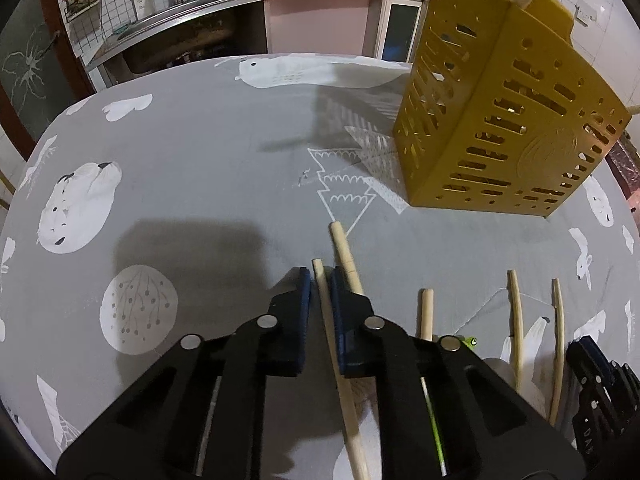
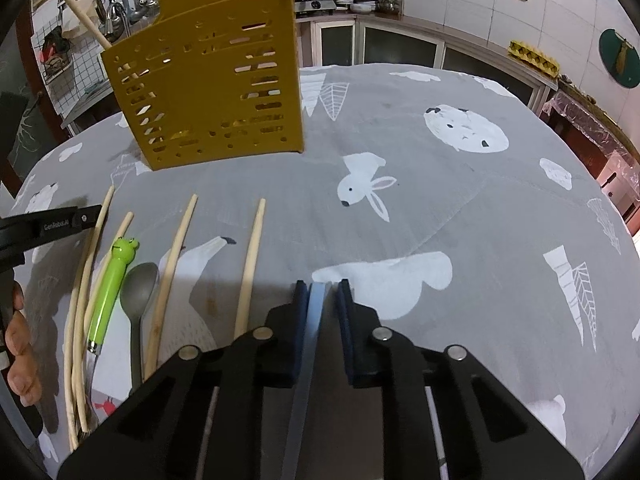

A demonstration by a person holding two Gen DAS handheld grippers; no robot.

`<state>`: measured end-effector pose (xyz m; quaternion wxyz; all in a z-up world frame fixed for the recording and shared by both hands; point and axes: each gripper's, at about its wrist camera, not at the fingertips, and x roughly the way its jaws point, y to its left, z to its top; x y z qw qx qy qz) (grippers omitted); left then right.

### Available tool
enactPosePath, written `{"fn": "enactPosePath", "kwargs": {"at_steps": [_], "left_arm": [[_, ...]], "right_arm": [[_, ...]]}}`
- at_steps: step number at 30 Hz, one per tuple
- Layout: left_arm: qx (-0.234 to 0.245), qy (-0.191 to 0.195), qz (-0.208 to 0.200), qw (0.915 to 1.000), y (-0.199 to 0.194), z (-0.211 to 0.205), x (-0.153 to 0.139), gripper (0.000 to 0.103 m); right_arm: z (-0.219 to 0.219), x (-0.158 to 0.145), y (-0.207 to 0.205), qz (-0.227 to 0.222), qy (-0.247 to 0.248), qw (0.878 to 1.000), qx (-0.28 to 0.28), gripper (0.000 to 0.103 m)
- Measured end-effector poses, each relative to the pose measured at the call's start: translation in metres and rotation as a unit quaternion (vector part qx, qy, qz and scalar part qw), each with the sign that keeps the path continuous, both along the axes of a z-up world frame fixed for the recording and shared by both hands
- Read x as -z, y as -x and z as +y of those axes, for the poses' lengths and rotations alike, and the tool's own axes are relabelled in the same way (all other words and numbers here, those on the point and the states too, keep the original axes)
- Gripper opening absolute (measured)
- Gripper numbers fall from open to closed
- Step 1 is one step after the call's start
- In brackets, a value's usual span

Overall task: Organize utensils
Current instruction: 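Close the left tool on the chopstick while the right tool grasps the light-blue spoon handle, then lift the chopstick and spoon and carry both over the yellow holder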

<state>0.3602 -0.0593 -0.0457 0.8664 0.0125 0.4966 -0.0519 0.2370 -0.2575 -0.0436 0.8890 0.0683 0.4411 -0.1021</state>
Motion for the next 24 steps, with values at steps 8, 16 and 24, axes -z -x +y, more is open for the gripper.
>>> {"fn": "enactPosePath", "kwargs": {"at_steps": [8, 16, 24], "left_arm": [[0.01, -0.011, -0.011, 0.9998, 0.008, 0.0, -0.003, 0.005], [0.008, -0.012, -0.042, 0.999, 0.024, 0.011, -0.021, 0.004], [0.015, -0.006, -0.139, 0.9902, 0.06, 0.027, -0.071, 0.004]], "right_arm": [[-0.006, -0.001, 0.001, -0.012, -0.018, 1.0, -0.007, 0.009], [-0.014, -0.012, 0.004, -0.035, -0.032, 0.999, -0.011, 0.008], [-0.017, -0.047, 0.017, -0.097, -0.035, 0.994, -0.025, 0.008]]}}
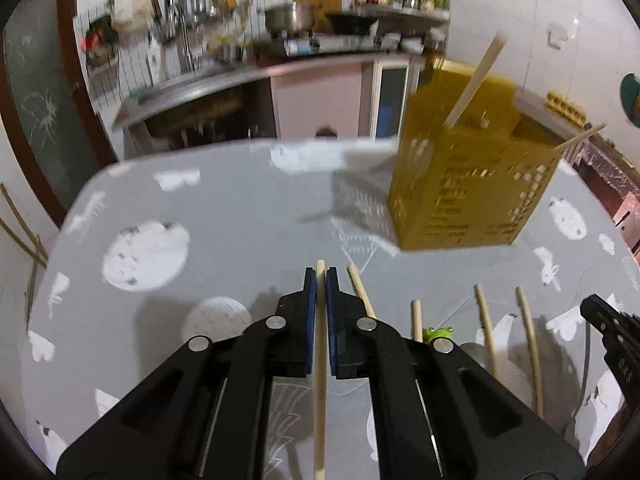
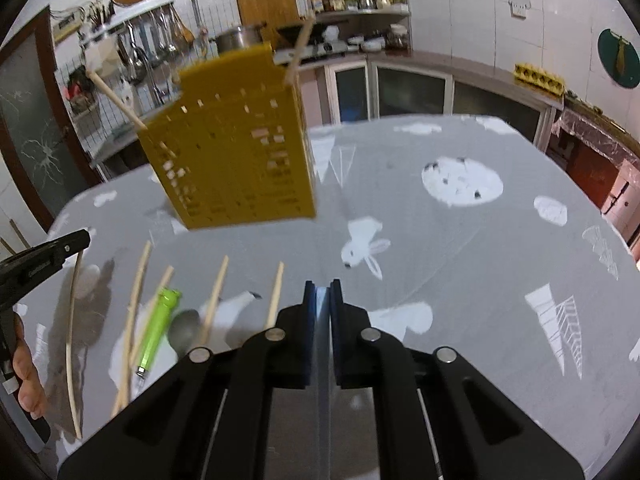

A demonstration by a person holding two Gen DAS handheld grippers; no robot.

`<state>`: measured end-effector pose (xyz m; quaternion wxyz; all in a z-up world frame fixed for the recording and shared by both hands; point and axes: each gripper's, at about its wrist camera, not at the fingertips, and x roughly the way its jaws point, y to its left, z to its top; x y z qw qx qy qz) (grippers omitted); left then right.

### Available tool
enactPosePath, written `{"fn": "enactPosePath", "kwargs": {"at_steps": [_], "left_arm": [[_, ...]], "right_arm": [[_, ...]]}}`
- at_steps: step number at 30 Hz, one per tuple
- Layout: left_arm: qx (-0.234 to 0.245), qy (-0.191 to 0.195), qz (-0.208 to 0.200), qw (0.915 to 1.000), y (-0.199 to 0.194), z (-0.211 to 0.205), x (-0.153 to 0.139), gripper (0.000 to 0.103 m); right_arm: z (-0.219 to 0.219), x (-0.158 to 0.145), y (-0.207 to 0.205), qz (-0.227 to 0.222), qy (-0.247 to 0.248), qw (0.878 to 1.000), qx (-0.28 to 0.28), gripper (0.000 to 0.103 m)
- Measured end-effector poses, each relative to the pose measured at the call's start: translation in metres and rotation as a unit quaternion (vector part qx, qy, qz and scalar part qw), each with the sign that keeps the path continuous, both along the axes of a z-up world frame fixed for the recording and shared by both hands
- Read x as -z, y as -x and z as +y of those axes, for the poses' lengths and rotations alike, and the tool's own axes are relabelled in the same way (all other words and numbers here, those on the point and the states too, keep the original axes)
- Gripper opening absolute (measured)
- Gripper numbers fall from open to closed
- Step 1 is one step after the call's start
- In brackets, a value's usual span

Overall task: Organize utensils
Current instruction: 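Lift the chopstick and spoon and carry both over the yellow holder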

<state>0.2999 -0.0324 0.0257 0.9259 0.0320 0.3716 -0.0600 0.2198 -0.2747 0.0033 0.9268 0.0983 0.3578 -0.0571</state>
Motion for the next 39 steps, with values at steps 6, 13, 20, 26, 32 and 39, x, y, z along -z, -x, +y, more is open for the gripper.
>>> {"fn": "enactPosePath", "kwargs": {"at_steps": [6, 13, 20, 26, 32, 39], "left_arm": [[0.008, 0.018, -0.058, 0.9981, 0.024, 0.013, -0.023, 0.004], [0.019, 0.011, -0.115, 0.9932, 0.05, 0.015, -0.043, 0.004], [0.026, 0.029, -0.145, 0.9887, 0.069, 0.016, -0.056, 0.004], [0.038, 0.056, -0.179, 0.9816, 0.08, 0.011, -0.082, 0.004], [0.045, 0.094, -0.209, 0.9723, 0.077, 0.003, -0.116, 0.004], [0.055, 0.115, -0.24, 0.9622, 0.069, -0.015, -0.156, 0.004]], "right_arm": [[0.0, -0.019, 0.012, -0.051, 0.004, 0.998, -0.019, 0.008], [-0.003, -0.034, 0.028, -0.097, 0.016, 0.995, -0.032, 0.007], [-0.01, -0.048, 0.045, -0.158, 0.023, 0.987, -0.032, 0.007], [-0.014, -0.069, 0.056, -0.213, 0.02, 0.976, -0.027, 0.007], [-0.016, -0.104, 0.053, -0.26, 0.017, 0.965, -0.023, 0.007], [-0.008, -0.14, 0.037, -0.284, 0.039, 0.958, -0.029, 0.007]]}}
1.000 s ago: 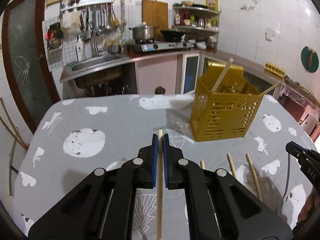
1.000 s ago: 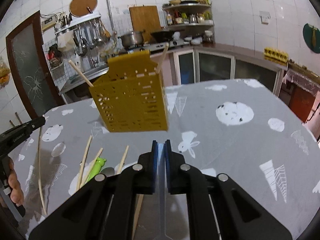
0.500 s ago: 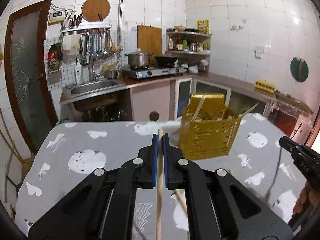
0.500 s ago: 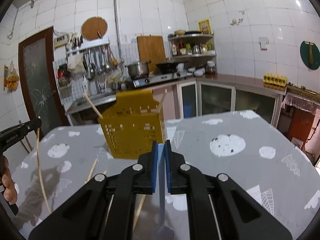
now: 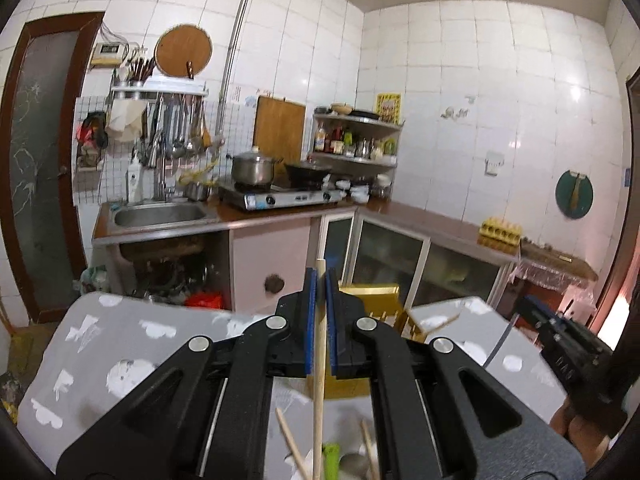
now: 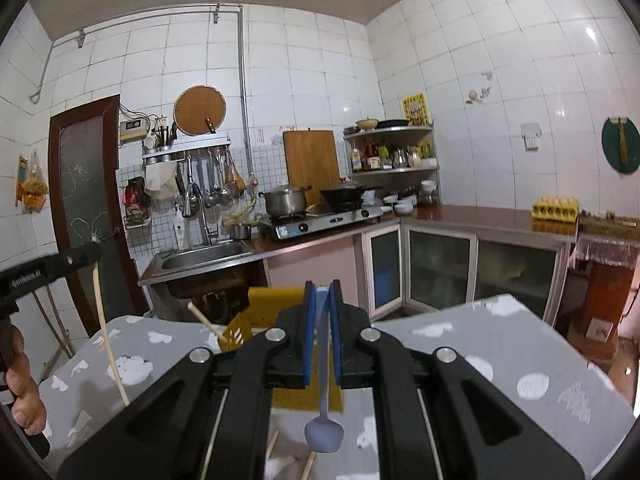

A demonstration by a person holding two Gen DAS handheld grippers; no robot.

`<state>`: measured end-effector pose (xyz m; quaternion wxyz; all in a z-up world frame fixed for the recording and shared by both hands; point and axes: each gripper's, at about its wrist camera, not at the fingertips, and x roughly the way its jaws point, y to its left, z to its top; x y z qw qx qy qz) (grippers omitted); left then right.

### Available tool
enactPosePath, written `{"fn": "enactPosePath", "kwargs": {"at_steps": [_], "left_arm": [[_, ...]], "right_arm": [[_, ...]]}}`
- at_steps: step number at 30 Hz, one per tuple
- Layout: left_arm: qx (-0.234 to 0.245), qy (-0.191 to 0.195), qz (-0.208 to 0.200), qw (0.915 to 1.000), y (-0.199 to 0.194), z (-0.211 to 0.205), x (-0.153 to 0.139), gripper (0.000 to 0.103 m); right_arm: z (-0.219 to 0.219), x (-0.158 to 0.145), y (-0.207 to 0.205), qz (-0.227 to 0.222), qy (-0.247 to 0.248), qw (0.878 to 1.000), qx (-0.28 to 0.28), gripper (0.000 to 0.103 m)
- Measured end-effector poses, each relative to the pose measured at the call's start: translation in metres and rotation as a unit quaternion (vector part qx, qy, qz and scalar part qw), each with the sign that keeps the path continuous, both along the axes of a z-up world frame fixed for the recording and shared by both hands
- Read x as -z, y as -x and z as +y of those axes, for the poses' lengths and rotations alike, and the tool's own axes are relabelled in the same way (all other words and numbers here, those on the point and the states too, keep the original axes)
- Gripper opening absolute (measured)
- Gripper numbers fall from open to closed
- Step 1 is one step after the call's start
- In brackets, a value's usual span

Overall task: Organize utensils
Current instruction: 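Lift the chopstick and spoon and carry both over the yellow holder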

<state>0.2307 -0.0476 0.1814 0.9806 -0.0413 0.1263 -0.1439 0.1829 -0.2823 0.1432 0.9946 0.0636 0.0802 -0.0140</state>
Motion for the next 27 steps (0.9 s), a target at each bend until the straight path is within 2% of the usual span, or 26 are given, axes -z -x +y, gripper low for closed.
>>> {"fn": "enactPosePath", "kwargs": {"at_steps": [5, 8, 11, 16, 22, 27], "left_arm": [[0.014, 0.016, -0.019, 0.9996, -0.01, -0.012, -0.03, 0.004], [0.007, 0.019, -0.045, 0.9988, -0.021, -0.019, -0.051, 0.004], [0.017, 0.039, -0.059, 0.9974, -0.032, -0.022, -0.07, 0.004], [0.02, 0.04, -0.108, 0.9932, -0.04, -0.036, -0.095, 0.004], [0.036, 0.03, -0.139, 0.9891, -0.062, -0.054, -0.104, 0.004], [0.041, 0.023, -0.131, 0.9902, -0.097, -0.057, -0.084, 0.004]], "right_arm": [[0.004, -0.028, -0.011, -0.014, 0.005, 1.0, -0.002, 0.007], [0.008, -0.049, -0.016, -0.028, 0.013, 1.0, -0.002, 0.007], [0.01, -0.065, -0.023, -0.043, 0.019, 0.999, 0.0, 0.007], [0.008, -0.081, -0.044, -0.054, 0.017, 0.998, 0.002, 0.007], [0.007, -0.085, -0.075, -0.058, -0.003, 0.998, 0.003, 0.007], [0.011, -0.071, -0.098, -0.054, 0.006, 0.999, 0.005, 0.007]]}}
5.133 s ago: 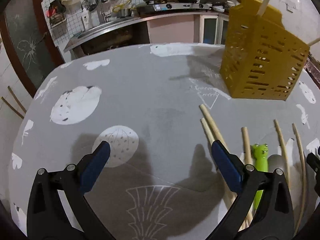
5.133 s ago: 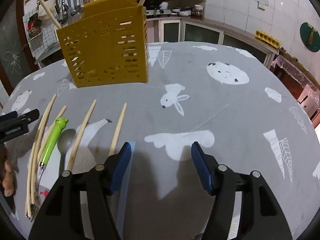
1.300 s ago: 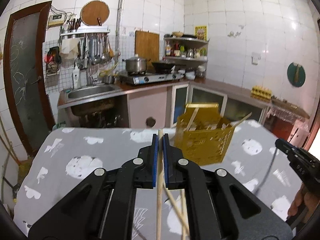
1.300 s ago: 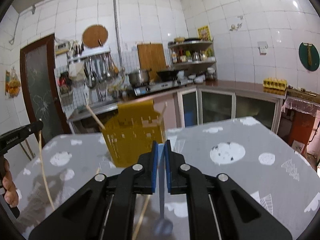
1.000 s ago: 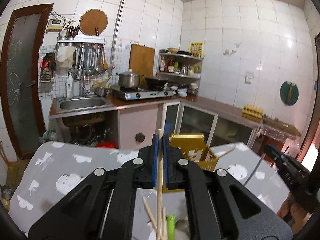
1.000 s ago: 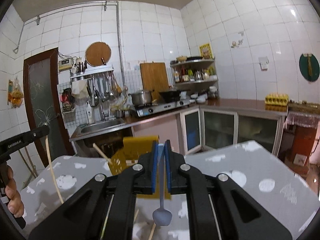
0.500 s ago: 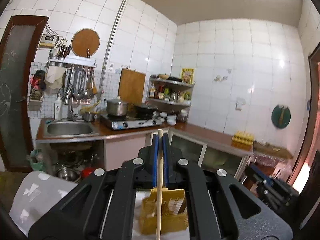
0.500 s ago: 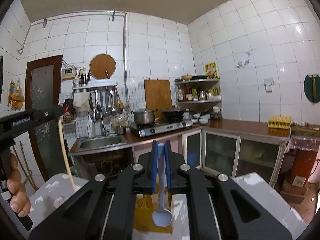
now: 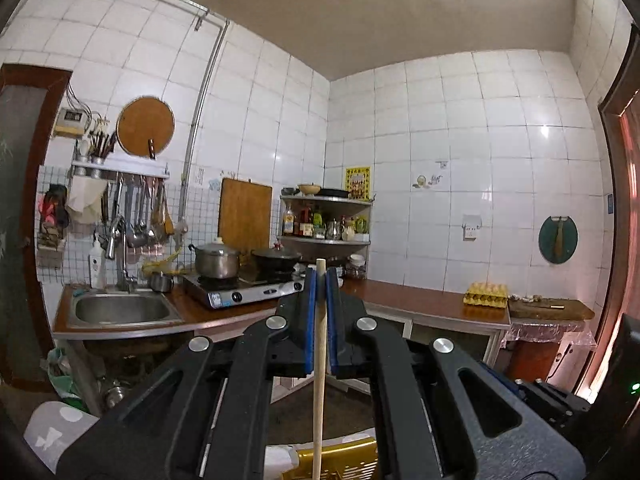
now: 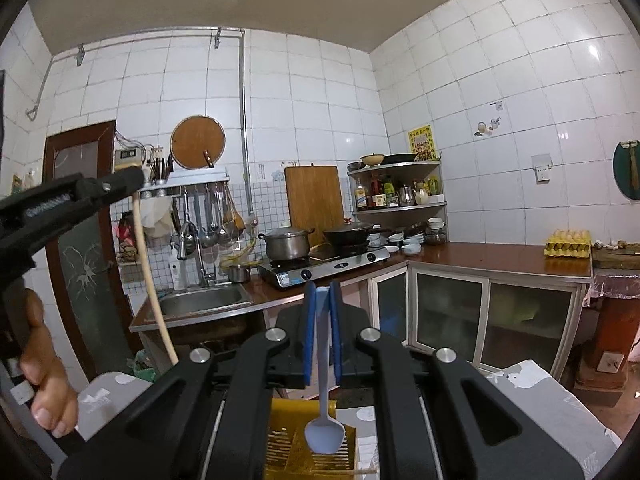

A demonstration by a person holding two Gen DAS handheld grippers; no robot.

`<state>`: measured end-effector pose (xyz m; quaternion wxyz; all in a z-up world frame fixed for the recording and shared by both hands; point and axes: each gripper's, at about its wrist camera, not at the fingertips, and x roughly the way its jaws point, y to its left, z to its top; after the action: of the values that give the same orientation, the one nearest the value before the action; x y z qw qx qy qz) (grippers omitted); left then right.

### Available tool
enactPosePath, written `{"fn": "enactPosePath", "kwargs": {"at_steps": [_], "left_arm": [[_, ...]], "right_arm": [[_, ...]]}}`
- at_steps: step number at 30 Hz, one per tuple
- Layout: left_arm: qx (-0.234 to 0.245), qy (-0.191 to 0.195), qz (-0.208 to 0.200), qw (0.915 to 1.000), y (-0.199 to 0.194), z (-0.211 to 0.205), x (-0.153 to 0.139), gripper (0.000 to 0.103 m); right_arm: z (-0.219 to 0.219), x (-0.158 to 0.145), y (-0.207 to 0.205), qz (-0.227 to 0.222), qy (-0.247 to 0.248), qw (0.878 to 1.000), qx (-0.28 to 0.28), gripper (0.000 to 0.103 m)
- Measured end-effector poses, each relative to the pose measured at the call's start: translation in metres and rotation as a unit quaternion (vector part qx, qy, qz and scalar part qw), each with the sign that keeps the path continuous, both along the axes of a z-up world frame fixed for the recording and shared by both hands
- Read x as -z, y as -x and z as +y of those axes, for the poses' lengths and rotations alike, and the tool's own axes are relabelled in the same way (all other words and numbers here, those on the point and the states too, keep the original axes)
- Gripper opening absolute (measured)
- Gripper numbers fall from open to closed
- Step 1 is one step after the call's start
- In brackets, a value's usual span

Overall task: Organize utensils
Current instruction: 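Lift the chopstick and spoon and carry both over the yellow holder, then drop the chopstick and spoon into the holder by opening both tools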

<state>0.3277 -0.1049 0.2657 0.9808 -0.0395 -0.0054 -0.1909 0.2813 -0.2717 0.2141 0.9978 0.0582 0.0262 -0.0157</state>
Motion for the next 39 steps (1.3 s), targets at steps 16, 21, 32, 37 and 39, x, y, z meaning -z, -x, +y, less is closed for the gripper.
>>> {"fn": "enactPosePath", "kwargs": {"at_steps": [16, 21, 32, 37, 39], "left_arm": [[0.018, 0.013, 0.077, 0.9968, -0.088, 0.008, 0.082, 0.004], [0.007, -0.023, 0.081, 0.9965, -0.093, 0.001, 0.104, 0.004], [-0.016, -0.09, 0.126, 0.9878, -0.085, -0.002, 0.133, 0.006], [-0.041, -0.084, 0.109, 0.9896, -0.053, 0.014, 0.106, 0.05], [-0.05, -0.083, 0.099, 0.9904, -0.033, 0.024, 0.093, 0.064]], "right_arm": [[0.004, 0.046, -0.047, 0.047, 0.013, 0.999, 0.004, 0.007], [0.001, 0.061, -0.062, 0.075, 0.015, 0.997, 0.007, 0.007], [-0.018, 0.094, -0.079, 0.165, 0.017, 0.986, 0.011, 0.03], [-0.035, 0.079, -0.049, 0.152, -0.006, 0.988, 0.04, 0.065], [-0.038, 0.073, -0.035, 0.151, -0.003, 0.987, 0.047, 0.065]]}}
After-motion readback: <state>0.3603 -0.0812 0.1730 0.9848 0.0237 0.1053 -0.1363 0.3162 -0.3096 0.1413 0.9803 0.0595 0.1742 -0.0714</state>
